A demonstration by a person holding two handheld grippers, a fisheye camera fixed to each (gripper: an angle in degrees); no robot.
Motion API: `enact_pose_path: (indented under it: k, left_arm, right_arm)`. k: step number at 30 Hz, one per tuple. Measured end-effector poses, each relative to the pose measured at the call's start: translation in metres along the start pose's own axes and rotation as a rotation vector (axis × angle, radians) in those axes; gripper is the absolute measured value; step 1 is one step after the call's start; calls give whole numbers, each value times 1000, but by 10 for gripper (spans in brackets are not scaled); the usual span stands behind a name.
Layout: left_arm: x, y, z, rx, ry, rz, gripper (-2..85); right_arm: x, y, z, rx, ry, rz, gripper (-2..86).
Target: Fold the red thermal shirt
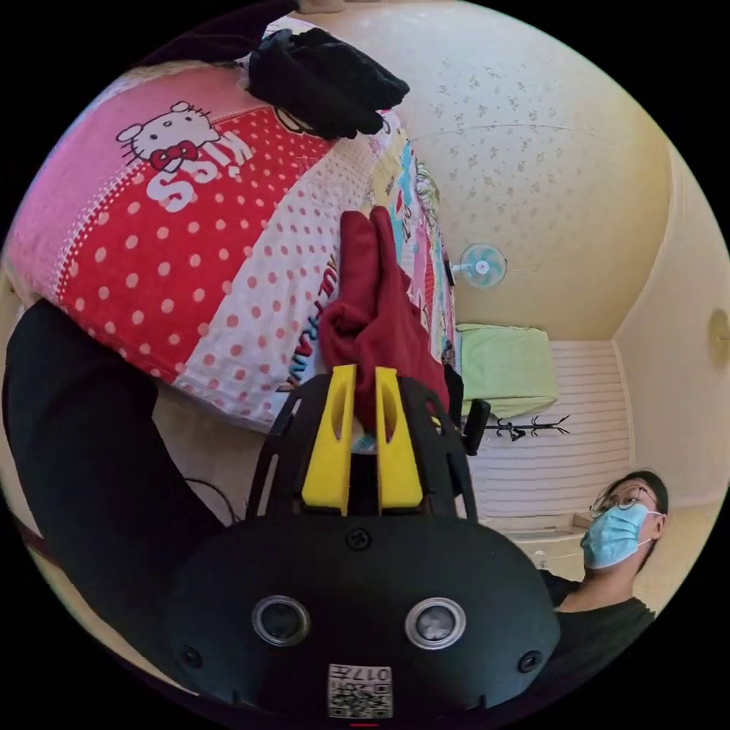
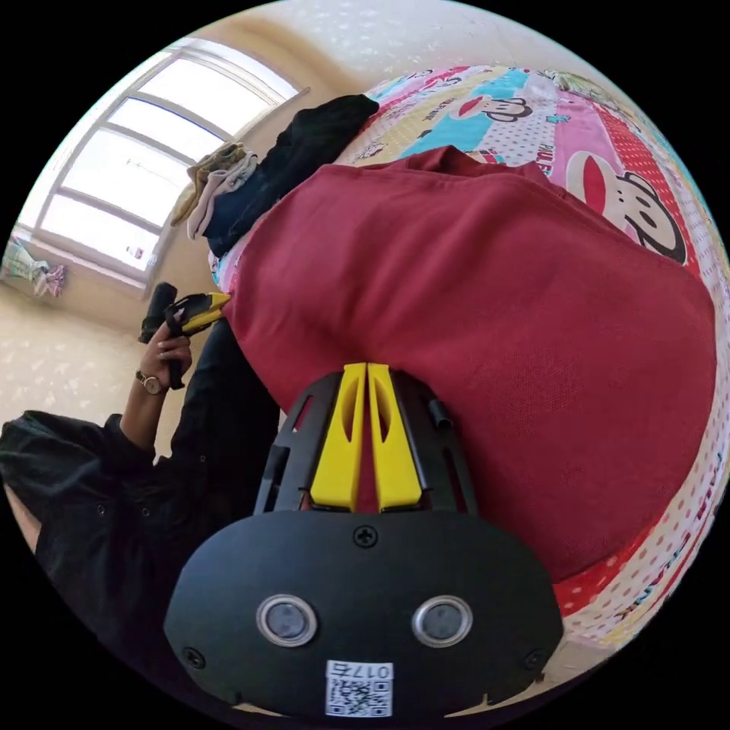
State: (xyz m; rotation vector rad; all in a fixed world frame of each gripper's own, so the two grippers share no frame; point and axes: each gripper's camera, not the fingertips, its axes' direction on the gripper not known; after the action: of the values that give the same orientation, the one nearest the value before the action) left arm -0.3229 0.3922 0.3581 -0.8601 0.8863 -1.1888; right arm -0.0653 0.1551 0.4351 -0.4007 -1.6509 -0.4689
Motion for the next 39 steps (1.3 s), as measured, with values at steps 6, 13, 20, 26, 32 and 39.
enact_pose_path:
  k: [6, 13, 20, 26, 32, 39]
  left_arm:
    - [131, -8, 74, -191, 33, 386, 39]
    - [180, 60, 234, -485, 75, 587, 31]
    - [119, 140, 364, -767, -144, 672, 33]
    - [106, 136, 349, -725, 115, 599, 32]
    - [111, 117, 279, -420, -279, 681, 104]
    - [42, 67, 238, -362, -328, 364, 183]
  right_arm:
    - [43, 24, -44, 214, -249, 85, 5]
    - [84, 146, -142, 829, -28, 471, 4]
    - [102, 222, -171, 1103, -50, 589, 3]
    - [62, 163, -177, 933, -134, 97, 3]
    - [79, 96, -123, 313, -72, 212, 3]
    - [109, 127, -130, 504, -296, 322, 3]
